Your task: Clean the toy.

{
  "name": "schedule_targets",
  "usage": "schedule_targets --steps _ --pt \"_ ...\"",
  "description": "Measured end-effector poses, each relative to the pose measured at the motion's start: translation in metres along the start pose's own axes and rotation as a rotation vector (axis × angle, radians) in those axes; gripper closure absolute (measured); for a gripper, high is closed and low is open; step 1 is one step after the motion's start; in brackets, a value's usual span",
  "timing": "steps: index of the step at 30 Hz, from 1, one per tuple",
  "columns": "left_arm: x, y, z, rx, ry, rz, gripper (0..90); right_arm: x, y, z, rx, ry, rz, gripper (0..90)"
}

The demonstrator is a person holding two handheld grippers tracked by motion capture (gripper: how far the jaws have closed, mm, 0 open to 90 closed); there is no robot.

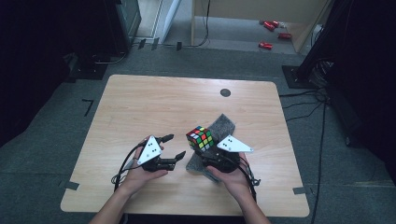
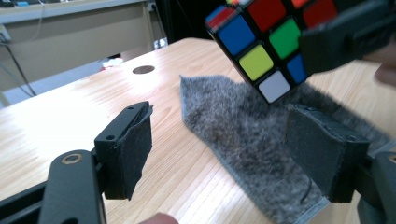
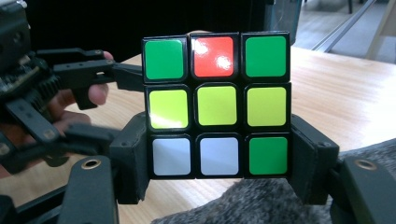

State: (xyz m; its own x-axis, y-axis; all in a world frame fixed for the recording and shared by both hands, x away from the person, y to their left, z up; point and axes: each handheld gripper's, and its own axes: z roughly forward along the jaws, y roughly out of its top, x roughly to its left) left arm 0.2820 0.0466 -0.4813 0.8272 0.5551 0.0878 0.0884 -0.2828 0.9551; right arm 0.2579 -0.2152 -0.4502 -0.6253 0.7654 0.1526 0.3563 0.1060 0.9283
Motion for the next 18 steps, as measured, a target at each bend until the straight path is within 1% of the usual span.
schedule_targets --steps 3,6,10,11,12,14,15,18 --pt "-0.006 0.000 0.003 0.011 0.004 0.040 21.8 0.002 0.000 0.001 0.010 0.019 0.011 34.1" --pt "-0.008 0.000 0.003 0.006 0.009 0.052 20.4 0.005 0.000 0.003 0.017 0.036 0.011 34.1" --pt "-0.011 -0.001 0.004 -0.002 0.024 0.096 19.7 0.009 -0.001 0.005 0.034 0.067 0.021 34.1" --pt "-0.011 -0.001 0.004 -0.003 0.025 0.109 19.5 0.010 -0.001 0.005 0.037 0.063 0.016 34.1" --pt "-0.012 -0.002 0.004 -0.007 0.028 0.127 19.4 0.010 0.000 0.005 0.039 0.067 0.021 34.1" --pt "-0.015 -0.003 0.005 -0.019 0.022 0.158 19.6 0.010 0.001 0.005 0.052 0.102 0.062 34.1" --pt "-0.016 -0.003 0.006 -0.023 0.019 0.169 19.6 0.010 0.002 0.004 0.059 0.109 0.070 34.1" --pt "-0.019 -0.004 0.006 -0.034 0.022 0.197 19.6 0.012 0.003 0.005 0.071 0.116 0.058 34.1"
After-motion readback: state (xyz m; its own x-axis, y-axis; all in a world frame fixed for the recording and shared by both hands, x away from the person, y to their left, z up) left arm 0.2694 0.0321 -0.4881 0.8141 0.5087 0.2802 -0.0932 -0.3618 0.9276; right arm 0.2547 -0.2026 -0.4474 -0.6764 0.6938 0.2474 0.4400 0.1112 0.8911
